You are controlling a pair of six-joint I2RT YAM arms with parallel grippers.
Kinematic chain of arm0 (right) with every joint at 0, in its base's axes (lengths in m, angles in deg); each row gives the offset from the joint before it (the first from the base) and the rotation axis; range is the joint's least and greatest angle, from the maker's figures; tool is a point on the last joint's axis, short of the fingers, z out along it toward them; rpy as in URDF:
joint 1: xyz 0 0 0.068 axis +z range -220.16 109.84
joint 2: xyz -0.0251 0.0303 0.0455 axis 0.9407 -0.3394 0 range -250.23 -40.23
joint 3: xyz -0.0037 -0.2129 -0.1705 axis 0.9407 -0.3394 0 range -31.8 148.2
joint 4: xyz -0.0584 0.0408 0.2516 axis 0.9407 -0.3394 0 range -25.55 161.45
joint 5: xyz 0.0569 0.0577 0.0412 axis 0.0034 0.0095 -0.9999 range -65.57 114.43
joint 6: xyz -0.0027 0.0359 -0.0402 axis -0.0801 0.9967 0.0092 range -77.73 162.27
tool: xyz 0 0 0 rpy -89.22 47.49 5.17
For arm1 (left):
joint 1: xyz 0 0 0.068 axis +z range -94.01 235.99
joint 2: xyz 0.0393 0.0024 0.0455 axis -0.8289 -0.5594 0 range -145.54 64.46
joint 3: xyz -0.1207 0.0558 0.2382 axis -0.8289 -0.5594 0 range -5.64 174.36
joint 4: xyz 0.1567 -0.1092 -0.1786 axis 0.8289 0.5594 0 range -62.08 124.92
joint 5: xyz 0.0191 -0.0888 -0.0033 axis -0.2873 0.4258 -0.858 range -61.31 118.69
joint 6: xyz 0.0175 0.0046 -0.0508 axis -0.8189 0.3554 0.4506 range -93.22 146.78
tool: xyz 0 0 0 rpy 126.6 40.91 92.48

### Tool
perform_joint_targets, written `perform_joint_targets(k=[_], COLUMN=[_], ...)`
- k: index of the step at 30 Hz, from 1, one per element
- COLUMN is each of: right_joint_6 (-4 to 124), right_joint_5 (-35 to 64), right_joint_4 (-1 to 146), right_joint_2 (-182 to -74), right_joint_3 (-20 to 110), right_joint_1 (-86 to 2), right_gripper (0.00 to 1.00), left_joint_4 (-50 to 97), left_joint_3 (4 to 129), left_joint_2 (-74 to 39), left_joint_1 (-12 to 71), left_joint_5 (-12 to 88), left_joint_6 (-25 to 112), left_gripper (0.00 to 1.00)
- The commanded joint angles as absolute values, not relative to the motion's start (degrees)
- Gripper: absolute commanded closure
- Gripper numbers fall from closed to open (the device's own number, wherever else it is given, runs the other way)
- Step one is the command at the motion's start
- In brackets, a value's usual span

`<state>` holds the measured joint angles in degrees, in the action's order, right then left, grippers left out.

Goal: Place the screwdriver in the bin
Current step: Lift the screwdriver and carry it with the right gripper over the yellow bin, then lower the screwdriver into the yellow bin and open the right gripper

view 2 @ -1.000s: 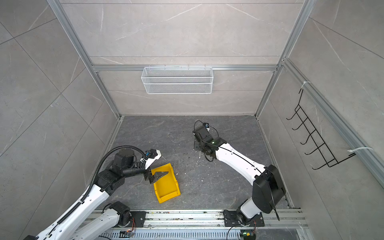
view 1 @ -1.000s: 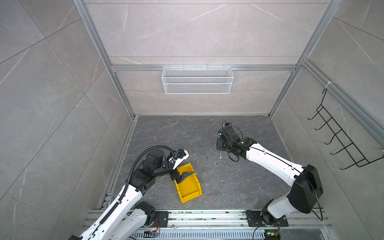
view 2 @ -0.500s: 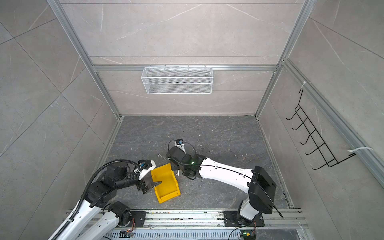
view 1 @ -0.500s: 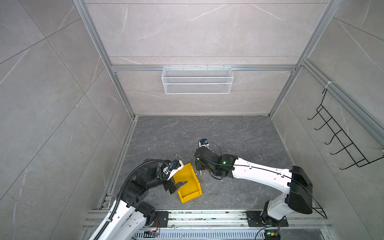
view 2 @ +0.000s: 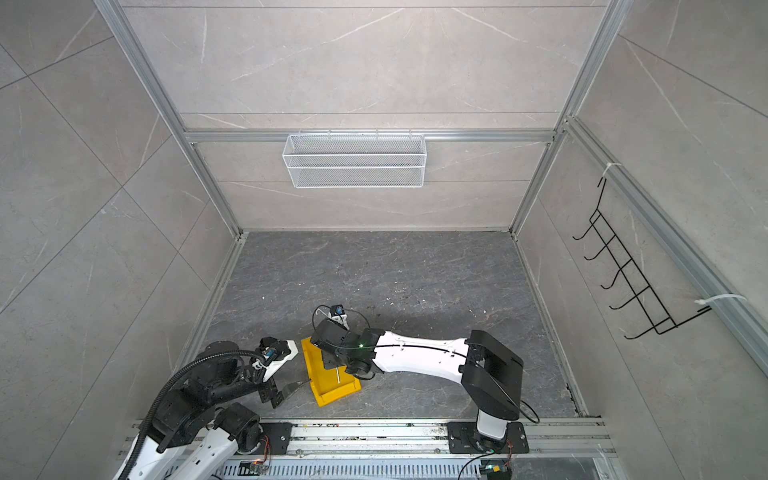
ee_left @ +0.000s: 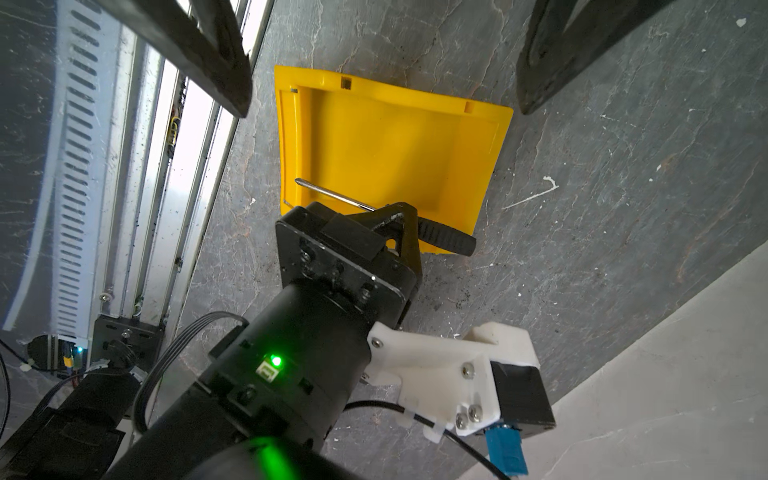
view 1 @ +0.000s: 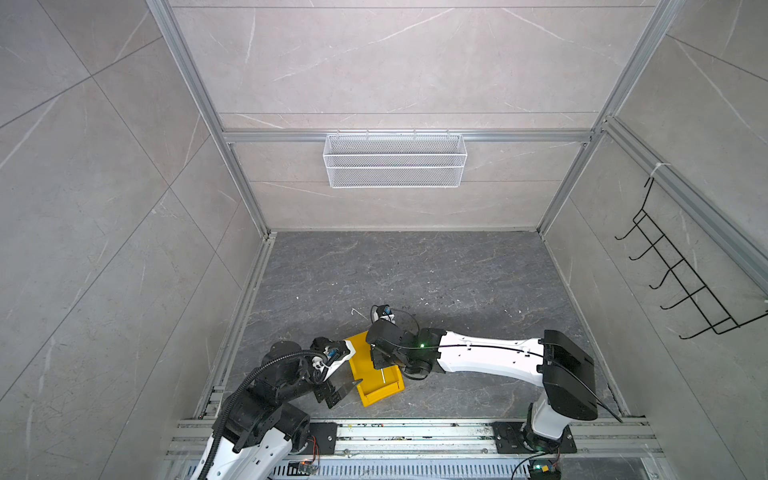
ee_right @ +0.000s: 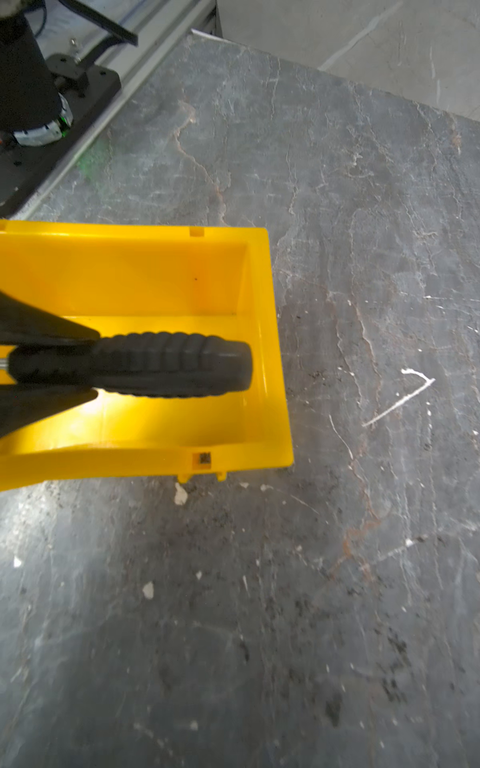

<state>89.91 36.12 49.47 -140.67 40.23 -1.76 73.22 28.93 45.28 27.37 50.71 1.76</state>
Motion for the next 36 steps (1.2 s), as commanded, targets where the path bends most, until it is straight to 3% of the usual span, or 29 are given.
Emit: perform_joint_targets(k=[1,36], right_joint_6=[91.2,90.1], right_joint_5=[34.3,37.8], right_joint_4=[50.5,48.5], right_joint_2=[-142.6,-149.4], right_joint_3=[39.7,45.3], right_joint_1=[-1.2,-1.0], right_gripper=[1.00,1.00], left_joint_4=[74.8,76.1], left_joint_3=[30.1,30.3], left_joint_2=[46.0,46.1], left_joint_1=[27.4,27.4], left_joint_5=[50.0,50.6], left_joint_6=[0.7,-0.6], left_gripper=[0.01,0.00])
